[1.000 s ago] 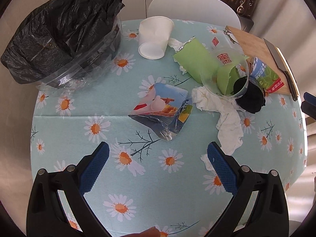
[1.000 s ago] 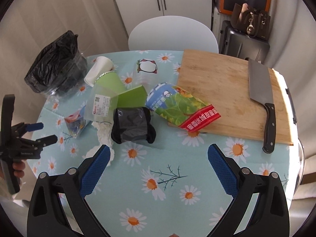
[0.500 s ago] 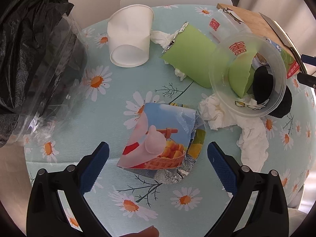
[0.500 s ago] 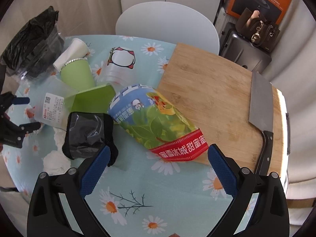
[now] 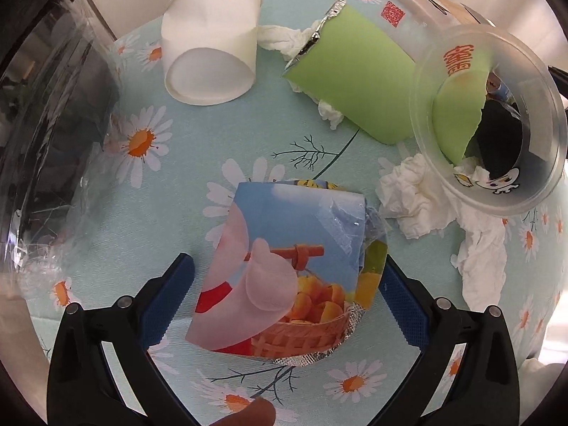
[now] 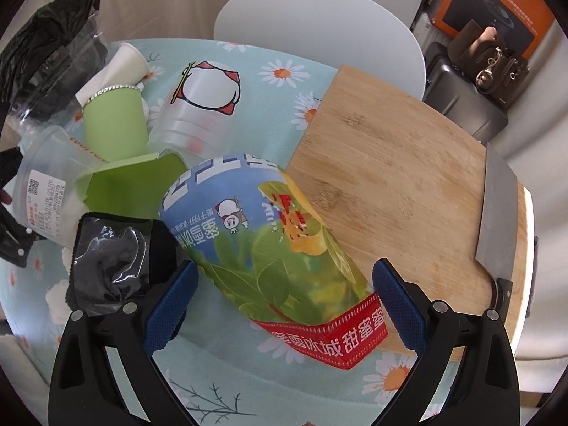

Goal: Collect trash
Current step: 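Grasp the snack wrapper with the left tool while the right tool grasps the drink pouch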

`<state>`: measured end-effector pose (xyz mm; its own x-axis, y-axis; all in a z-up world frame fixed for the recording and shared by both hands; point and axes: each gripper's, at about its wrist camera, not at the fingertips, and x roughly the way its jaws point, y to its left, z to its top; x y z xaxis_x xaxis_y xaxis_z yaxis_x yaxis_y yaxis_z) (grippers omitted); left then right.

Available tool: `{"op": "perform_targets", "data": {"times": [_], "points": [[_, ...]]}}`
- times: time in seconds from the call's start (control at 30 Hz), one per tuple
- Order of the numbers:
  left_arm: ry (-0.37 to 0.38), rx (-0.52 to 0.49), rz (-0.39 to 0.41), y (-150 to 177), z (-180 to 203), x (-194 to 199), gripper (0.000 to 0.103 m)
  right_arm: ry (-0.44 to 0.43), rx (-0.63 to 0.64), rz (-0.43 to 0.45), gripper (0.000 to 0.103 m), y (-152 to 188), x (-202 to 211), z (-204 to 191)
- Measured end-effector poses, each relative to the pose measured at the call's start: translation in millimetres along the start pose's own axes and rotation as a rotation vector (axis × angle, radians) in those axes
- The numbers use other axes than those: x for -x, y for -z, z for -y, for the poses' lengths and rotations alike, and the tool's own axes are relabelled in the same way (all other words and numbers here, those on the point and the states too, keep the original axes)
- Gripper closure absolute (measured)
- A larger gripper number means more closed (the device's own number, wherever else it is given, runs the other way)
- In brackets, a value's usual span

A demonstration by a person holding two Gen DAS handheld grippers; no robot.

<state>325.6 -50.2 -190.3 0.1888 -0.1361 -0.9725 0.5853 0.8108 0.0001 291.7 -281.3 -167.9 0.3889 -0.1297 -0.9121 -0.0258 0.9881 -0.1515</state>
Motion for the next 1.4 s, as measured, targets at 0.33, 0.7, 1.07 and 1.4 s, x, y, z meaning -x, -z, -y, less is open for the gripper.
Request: {"op": "perform_targets", "data": {"times": [0.33,0.7,1.07,1.4], "points": [[-0.014,0.031,0.034,3.2,3.4,1.0,0.005,-0.024,-0.062,0.035,0.049,6.0,3.9,-0.2],[-0.015,0.027,0.020,40.7,30.3,25.9,0.040,-0.113,-0.104,0.078,0.071,27.9,23.8,-0.4],[-0.057,0.170,0.027,105.6,19.8,56.6,0.039,-0.161,-0.154,0.156,0.072,57.6,60.3,5.8],[-0.123,0.249,0.077,162.3,29.1,110.2,0.039,-0.219,-0.098,0.241,0.072,78.9,93.7,-1.8]]}}
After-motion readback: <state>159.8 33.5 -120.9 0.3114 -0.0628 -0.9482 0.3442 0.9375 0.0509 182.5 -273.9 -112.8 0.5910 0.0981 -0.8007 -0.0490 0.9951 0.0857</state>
